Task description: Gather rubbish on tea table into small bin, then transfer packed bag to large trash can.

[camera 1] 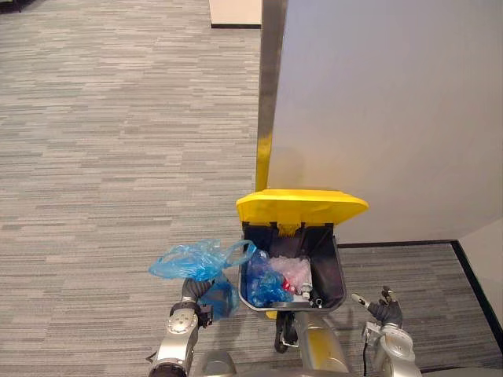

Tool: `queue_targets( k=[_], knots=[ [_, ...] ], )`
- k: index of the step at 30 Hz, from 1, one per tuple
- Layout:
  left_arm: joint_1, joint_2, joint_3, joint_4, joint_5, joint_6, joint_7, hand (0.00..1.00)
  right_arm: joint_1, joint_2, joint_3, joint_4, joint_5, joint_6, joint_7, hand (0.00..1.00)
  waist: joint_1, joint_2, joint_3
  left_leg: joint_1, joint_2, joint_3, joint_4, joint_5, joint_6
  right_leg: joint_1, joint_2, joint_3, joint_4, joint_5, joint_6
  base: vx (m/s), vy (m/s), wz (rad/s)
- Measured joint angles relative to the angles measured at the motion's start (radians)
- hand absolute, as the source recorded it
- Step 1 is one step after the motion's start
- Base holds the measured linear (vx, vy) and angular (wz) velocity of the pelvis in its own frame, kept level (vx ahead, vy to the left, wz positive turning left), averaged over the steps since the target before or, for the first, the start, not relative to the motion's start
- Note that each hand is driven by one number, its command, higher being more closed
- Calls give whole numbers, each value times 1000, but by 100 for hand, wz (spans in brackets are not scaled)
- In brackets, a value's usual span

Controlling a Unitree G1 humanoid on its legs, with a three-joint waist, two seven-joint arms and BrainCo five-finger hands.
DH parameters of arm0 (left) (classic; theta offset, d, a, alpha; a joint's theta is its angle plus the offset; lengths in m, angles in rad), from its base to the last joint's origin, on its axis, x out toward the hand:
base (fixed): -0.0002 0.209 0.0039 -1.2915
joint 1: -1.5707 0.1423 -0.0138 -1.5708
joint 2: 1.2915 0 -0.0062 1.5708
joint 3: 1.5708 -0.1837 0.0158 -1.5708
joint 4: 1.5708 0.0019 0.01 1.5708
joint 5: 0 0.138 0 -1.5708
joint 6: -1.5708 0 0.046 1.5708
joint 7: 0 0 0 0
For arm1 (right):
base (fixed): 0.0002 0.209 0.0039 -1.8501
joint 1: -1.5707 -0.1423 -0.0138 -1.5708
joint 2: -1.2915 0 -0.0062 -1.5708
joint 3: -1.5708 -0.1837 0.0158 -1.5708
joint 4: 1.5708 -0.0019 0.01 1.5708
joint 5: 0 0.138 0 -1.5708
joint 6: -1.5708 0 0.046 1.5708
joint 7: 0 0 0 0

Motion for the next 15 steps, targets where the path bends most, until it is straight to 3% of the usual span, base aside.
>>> queue_targets(
  k=[4,11,13,14,15],
  knots=[
    [45,8,0,-2,9,0,0,100,30,0,84,0,-2,0,27,0,3,1,-45,-7,11,6,-62,12,-16,4,1,-21,-52,24,22,-66,-9,21],
    [46,38,1,-17,8,1,6,100,-45,-4,325,-46,-8,0,62,0,17,-10,-65,-70,15,-63,-158,21,6,-64,22,-29,-91,50,17,-18,-118,19],
    [33,33,-4,-29,7,1,9,100,-91,-12,369,-83,-8,-2,62,0,34,-3,-59,-111,16,-76,-167,72,21,-104,29,-35,-91,50,17,32,-133,10],
    [18,24,-4,-30,7,1,12,100,-143,-22,400,-92,-8,-2,61,0,46,2,-46,-137,22,-79,-163,123,-30,-123,33,-39,-89,50,17,40,-141,11],
    [6,17,-4,-31,6,1,18,100,-176,-23,424,-108,-8,-2,60,0,57,1,-37,-152,27,-78,-158,150,-56,-127,33,-49,-93,50,17,33,-111,21]
  ],
)
